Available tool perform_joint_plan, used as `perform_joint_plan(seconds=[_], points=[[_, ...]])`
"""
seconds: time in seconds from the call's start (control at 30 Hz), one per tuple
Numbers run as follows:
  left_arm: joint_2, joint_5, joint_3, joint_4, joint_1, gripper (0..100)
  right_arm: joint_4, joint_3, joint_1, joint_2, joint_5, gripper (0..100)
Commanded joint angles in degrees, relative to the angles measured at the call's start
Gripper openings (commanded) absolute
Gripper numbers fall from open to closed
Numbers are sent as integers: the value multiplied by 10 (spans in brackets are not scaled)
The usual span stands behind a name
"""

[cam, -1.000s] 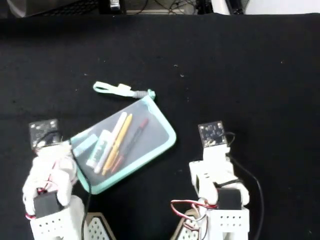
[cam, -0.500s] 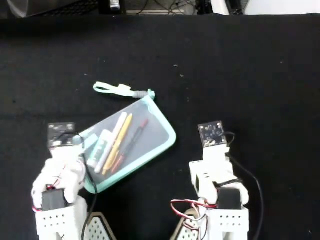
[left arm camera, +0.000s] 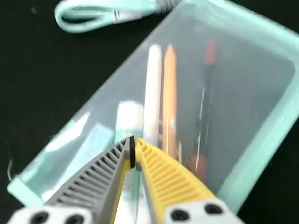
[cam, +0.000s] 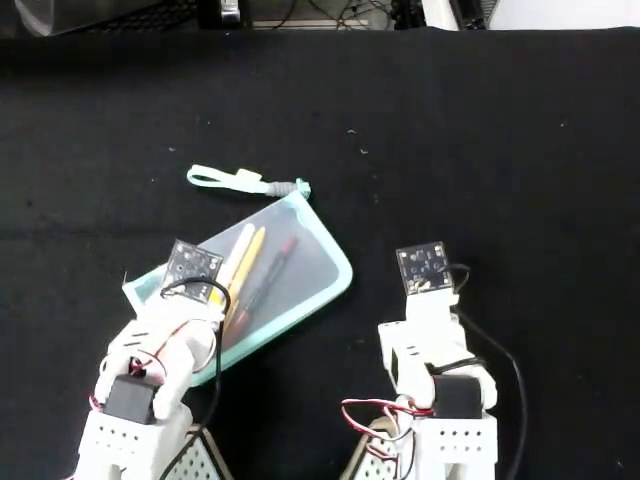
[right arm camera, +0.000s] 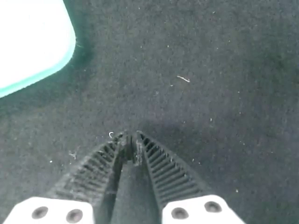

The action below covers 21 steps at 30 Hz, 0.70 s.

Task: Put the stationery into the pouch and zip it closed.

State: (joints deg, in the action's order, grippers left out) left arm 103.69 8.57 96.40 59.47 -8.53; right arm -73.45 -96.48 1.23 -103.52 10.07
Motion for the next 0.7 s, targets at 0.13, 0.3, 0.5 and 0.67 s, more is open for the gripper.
perform_joint_plan(seconds=[0.13,0.3,0.5,0.67], points=[[4,-1,4,135,29,36,-2,-1,4,-27,-5,13],[4,-1,-9,140,219,37,-2,-1,4,-27,-6,14],[4,-1,10,135,354,37,-2,-1,4,-27,-6,14],[4,0,9,135,416,36,-2,-1,4,-27,-5,14]])
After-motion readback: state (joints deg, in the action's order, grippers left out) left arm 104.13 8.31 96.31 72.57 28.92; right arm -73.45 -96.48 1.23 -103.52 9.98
